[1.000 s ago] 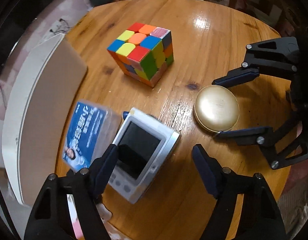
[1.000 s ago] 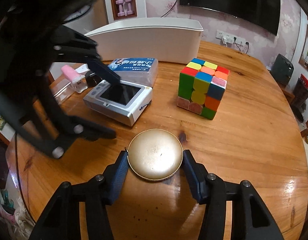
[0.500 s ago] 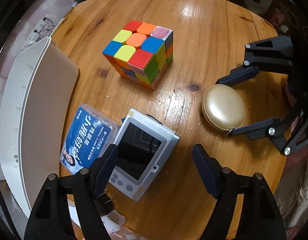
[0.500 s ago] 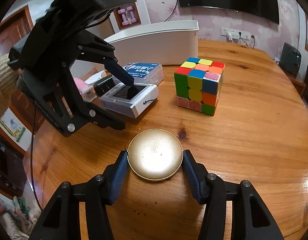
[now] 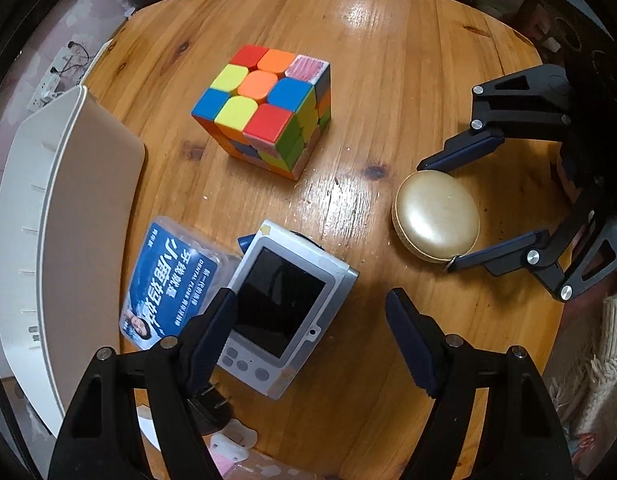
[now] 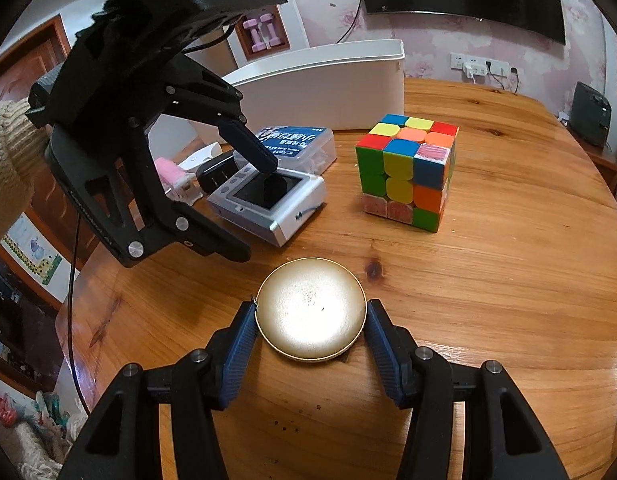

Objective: Organize rigid objects
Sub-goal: 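Grasp the gold round compact with the right tool while the left tool grasps the handheld device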

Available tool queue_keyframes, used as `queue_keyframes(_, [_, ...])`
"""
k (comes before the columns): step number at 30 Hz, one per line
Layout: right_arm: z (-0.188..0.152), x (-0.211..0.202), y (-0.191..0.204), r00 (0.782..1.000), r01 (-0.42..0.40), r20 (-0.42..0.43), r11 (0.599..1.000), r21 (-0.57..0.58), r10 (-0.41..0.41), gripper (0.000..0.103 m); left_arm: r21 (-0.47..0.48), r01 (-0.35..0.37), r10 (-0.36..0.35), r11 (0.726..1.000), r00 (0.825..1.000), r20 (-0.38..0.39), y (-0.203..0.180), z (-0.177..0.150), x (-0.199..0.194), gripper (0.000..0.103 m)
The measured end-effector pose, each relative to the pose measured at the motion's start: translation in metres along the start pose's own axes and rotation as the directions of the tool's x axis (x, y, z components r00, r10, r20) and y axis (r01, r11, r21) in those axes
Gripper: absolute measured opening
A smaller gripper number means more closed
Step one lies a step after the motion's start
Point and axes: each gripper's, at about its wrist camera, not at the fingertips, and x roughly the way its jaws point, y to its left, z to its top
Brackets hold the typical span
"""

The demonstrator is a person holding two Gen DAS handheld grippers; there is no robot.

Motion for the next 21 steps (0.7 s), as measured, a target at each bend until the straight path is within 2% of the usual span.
queue_keyframes(10, [-0.002, 0.000, 0.004, 1.000, -0.015, -0.006, 1.000, -0.018, 0.015, 0.055, 0.028, -0.011, 0.012, 1.000, 1.000, -0.021, 0.007, 0.017, 0.011, 0.080])
queue_keyframes(16, [-0.002, -0.001, 0.002, 1.000, -0.029, -0.005, 1.000, -0.007, 0.029, 0.055, 0.059, 0.000, 0.004, 0.998, 0.998, -0.064, 0.013, 0.029, 0.030, 0.080])
queue_keyframes(18, [-0.002, -0.001, 0.002, 0.999, -0.032, -0.005, 0.999, -0.005, 0.032, 0.055, 0.057, 0.010, -0.006, 0.998, 0.998, -0.062, 0.016, 0.030, 0.032, 0.079])
queue_keyframes(21, [-0.002, -0.001, 0.002, 0.999, -0.035, -0.005, 0.999, -0.002, 0.035, 0.055, 0.029, 0.016, -0.014, 0.999, 0.998, -0.059, 0.022, 0.030, 0.032, 0.073])
